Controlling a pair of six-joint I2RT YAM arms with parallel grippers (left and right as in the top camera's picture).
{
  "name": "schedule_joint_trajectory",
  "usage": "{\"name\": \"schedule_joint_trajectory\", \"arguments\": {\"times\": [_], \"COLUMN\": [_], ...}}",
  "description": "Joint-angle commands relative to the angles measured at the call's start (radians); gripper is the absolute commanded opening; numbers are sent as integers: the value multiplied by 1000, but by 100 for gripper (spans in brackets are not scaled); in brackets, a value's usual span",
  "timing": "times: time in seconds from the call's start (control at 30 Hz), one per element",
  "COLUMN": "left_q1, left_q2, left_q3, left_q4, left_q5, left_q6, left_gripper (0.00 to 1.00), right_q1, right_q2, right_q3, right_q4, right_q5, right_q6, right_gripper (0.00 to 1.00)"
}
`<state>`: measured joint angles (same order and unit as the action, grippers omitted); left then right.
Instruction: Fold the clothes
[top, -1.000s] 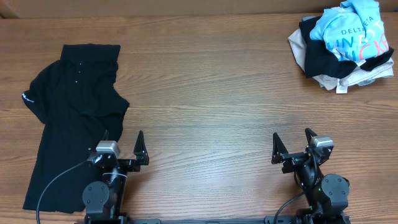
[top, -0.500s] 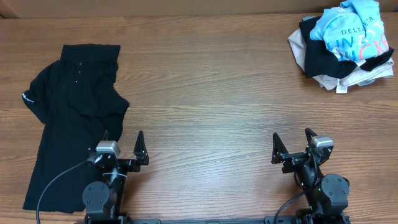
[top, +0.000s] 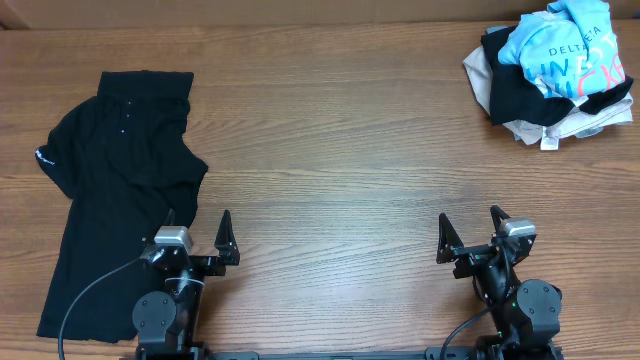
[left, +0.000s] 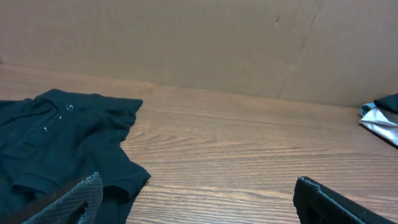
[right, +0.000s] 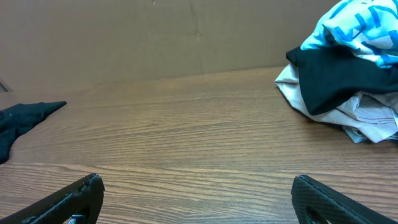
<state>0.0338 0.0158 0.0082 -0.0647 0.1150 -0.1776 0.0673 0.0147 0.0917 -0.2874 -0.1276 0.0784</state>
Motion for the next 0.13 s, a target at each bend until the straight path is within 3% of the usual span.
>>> {"name": "schedule_joint_trajectory", "arguments": {"times": [0.0,0.1], "left_q1": [6,6], "left_q2": [-11,-11], "left_q3": [-3,-3], "left_q4": [-3,-3], "left_q5": [-18,-19], "left_q6": [-2,-2], "left_gripper": [100,100], "right_q1": [5,5], "right_q2": [-12,-12], "right_q3": [-4,-4], "right_q4": [6,6], "right_q5": [-6,-7], "right_q6": [4,4], "right_gripper": [100,100]}}
